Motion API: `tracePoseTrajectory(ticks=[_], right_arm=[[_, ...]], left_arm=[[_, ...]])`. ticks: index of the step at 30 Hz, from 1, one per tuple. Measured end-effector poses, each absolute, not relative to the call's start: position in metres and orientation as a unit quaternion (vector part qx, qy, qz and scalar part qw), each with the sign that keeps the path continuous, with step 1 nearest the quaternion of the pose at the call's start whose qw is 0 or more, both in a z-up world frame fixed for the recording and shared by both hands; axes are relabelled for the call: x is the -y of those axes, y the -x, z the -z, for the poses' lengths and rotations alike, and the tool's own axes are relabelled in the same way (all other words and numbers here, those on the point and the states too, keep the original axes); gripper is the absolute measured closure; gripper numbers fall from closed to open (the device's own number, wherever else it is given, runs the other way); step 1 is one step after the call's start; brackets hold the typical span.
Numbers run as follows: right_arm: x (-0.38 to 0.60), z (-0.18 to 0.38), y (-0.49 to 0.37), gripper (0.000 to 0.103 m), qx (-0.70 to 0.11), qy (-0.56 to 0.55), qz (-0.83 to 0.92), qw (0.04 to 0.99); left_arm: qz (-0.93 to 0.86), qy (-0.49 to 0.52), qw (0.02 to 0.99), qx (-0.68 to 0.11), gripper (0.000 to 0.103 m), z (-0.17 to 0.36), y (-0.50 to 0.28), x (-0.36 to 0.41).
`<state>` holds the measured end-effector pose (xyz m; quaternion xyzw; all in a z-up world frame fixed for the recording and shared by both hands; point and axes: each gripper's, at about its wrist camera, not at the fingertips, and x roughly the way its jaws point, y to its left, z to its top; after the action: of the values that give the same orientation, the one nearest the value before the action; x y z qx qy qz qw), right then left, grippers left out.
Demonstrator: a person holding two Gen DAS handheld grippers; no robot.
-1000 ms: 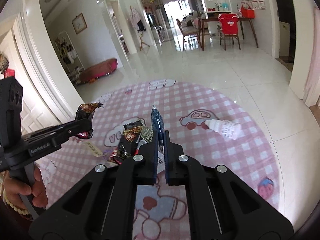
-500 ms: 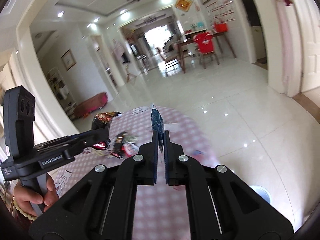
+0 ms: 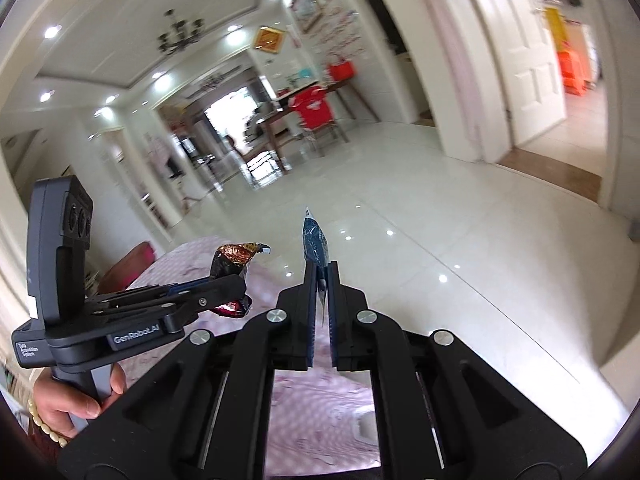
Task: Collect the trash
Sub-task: 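Carry both wrappers to the bucket and open the left tool over it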
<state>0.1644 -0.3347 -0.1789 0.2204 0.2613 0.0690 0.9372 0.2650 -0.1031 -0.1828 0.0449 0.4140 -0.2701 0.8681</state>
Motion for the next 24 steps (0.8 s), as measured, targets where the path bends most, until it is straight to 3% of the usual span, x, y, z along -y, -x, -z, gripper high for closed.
tracePoseTrajectory(ticks=[3,5,6,7,8,9,24], right_arm=[[0.354,0.189,-0.159,0.098,-0.263,-0.231,-0.049,0.935],[0.363,0.195,-0.159,0.098,-0.263,-0.237,-0.038,0.935],[0.367,0.198,-0.158,0.098,-0.262,-0.239,-0.032,0.934],[0.369,0.201,-0.156,0.098,-0.262,-0.241,-0.028,0.934],[0.373,0.204,-0.155,0.098,-0.264,-0.244,-0.024,0.933],[0.376,0.207,-0.155,0.098,-0.266,-0.247,-0.022,0.932],[0.371,0.219,-0.162,0.098,-0.286,-0.257,-0.032,0.922]], left_arm=[[0.280,-0.049,0.858,-0.427,0.080,0.197,-0.272,0.126],[0.281,-0.053,0.855,-0.433,0.073,0.205,-0.278,0.140],[0.278,-0.055,0.853,-0.438,0.056,0.208,-0.279,0.145],[0.272,-0.060,0.852,-0.443,0.047,0.212,-0.283,0.150],[0.267,-0.063,0.853,-0.443,0.025,0.212,-0.284,0.152],[0.258,-0.068,0.858,-0.439,0.022,0.214,-0.285,0.154],[0.237,-0.070,0.859,-0.449,0.022,0.217,-0.285,0.147]])
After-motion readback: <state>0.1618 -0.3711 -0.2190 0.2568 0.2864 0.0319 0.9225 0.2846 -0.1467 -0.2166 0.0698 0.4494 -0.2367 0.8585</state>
